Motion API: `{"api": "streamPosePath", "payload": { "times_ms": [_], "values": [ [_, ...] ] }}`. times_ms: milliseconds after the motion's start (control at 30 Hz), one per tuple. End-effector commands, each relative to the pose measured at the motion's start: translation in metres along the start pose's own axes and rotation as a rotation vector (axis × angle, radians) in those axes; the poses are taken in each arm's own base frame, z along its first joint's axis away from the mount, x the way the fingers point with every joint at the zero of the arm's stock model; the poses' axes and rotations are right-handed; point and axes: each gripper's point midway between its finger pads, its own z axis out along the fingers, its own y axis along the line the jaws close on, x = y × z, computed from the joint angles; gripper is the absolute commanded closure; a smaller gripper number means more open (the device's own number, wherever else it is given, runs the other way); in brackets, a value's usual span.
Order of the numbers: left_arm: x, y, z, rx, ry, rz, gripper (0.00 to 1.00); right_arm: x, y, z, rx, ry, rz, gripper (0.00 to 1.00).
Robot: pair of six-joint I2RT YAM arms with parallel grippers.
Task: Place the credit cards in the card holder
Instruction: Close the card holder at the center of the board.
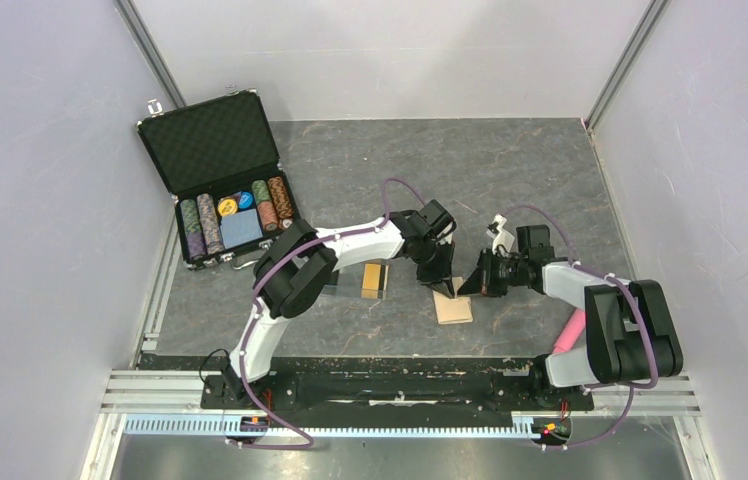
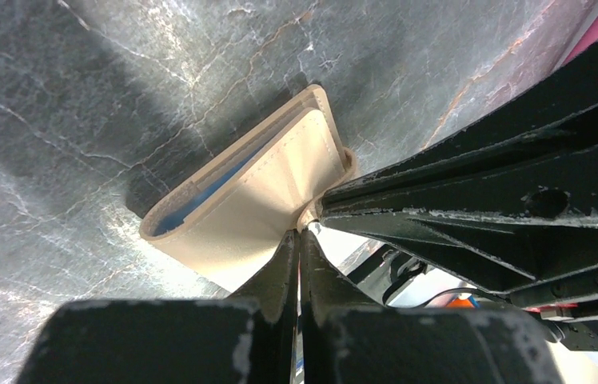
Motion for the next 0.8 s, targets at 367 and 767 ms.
{"api": "streamPosePath", "payload": {
  "times_ms": [367, 767],
  "values": [
    [-0.001, 0.009, 0.020, -0.098, 0.015, 0.093, 0.98, 0.026, -0.040, -0.004, 0.286, 0.194, -0.084, 1.00],
    [-0.003, 0.011, 0.017, -0.133, 0.011, 0.114, 0.98, 0.002, -0.022, -0.006, 0.269, 0.118, -0.219, 0.98]
  ]
}}
